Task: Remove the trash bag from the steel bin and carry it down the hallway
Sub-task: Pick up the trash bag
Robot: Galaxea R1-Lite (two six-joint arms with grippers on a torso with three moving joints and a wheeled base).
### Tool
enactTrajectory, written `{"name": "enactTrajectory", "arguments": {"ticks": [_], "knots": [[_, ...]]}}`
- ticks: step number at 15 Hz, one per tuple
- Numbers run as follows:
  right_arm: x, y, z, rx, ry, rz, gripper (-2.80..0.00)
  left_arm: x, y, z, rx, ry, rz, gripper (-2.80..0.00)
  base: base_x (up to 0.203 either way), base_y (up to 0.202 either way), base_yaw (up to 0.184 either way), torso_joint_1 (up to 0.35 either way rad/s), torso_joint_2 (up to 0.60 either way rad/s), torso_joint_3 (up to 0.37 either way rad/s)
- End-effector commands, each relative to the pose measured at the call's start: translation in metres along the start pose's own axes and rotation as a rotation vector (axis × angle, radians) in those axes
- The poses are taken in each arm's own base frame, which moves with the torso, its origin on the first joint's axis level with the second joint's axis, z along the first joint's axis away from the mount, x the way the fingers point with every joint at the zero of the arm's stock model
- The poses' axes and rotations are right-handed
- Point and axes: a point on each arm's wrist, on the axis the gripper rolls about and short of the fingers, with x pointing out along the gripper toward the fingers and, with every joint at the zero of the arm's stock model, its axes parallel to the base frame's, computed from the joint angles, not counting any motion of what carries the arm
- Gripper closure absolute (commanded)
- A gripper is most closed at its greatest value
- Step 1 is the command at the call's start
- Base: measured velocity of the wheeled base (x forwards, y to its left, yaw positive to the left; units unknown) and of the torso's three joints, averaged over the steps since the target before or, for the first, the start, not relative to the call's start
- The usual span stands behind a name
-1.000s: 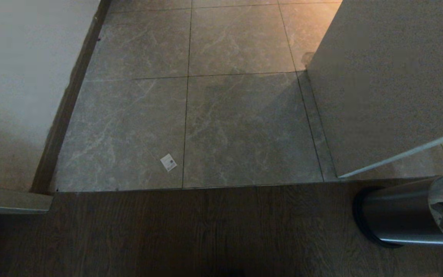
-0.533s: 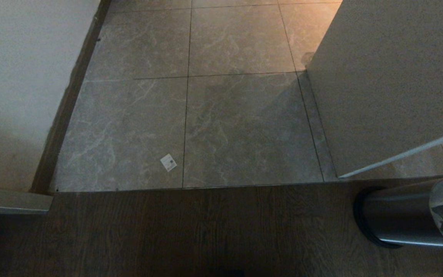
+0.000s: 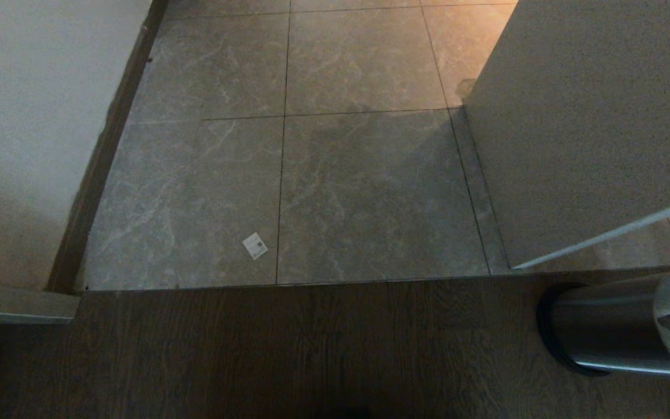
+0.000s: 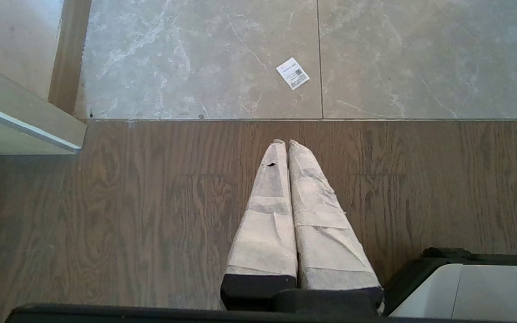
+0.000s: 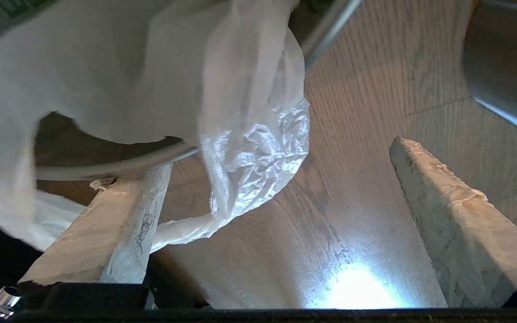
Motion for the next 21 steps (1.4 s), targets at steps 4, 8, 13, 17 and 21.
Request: {"name": "enactTrajectory", "arguments": {"ticks": [4,8,13,17,21], "knots": [[0.002,-0.001,-0.003,0.002,0.002,0.009,0.0,0.0,0.0,0.0,0.0,0.0,0.0,0.0,0.0,0.0,0.0,0.0,0.0,0.0],[0.001,0.0,-0.002,0.002,0.0,0.006,0.0,0.0,0.0,0.0,0.0,0.0,0.0,0.0,0.0,0.0,0.0,0.0,0.0,0.0],[-0.02,0.011,0.011,0.009,-0.017,-0.015,0.0,0.0,0.0,0.0,0.0,0.0,0.0,0.0,0.0,0.0,0.0,0.0,0.0,0.0],[-0.058,0.033,0.032,-0.01,-0.037,-0.031,0.0,0.0,0.0,0.0,0.0,0.0,0.0,0.0,0.0,0.0,0.0,0.0,0.0,0.0],[-0.088,0.063,0.035,-0.008,-0.029,-0.018,0.0,0.0,0.0,0.0,0.0,0.0,0.0,0.0,0.0,0.0,0.0,0.0,0.0,0.0]]}}
